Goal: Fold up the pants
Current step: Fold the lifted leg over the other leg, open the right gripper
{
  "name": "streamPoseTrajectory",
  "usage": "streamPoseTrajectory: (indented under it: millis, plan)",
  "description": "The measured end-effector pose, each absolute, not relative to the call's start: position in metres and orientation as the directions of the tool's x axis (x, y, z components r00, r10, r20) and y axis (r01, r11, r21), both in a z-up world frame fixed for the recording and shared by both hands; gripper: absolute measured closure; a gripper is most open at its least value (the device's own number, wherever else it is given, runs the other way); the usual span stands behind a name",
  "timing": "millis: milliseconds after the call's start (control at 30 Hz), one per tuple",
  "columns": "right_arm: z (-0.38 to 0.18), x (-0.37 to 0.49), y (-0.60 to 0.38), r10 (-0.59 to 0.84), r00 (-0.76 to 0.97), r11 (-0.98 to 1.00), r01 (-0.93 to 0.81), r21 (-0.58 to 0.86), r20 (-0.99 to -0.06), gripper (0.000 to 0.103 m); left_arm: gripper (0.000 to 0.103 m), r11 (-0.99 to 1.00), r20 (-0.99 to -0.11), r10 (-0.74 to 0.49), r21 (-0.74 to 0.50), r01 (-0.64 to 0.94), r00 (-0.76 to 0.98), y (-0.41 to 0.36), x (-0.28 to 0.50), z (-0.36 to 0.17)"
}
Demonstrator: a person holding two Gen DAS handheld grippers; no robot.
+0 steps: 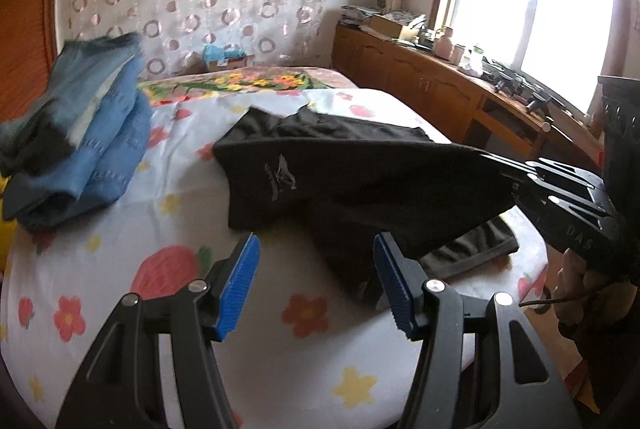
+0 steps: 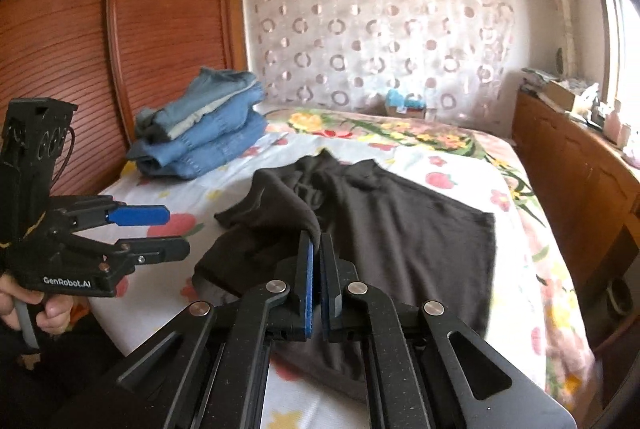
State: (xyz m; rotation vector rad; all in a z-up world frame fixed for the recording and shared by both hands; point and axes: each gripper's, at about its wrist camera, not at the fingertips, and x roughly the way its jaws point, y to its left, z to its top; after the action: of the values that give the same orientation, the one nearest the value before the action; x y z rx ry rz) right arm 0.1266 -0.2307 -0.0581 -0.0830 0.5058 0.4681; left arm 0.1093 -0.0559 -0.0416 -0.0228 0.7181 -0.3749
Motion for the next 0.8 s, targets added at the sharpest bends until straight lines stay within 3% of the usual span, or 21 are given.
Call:
streamPoseTrajectory:
  millis: [333, 800]
  plan:
    - [-0.059, 0.114, -0.278, 0.361, 0.804, 0.922, -0.383, 0.054, -0.472, 0.103, 0.044, 0.916, -0.658, -0.368, -0.133, 0.379, 0.657, -0.091, 0.116, -0.047]
    - [-0.101, 0.109, -0.319, 0.294, 0.780, 0.951, -0.296, 0.088, -0.552, 0.103, 0.044, 0.908, -0.678, -0.368, -0.114, 0.404, 0.636, -0.111, 0.116, -0.059]
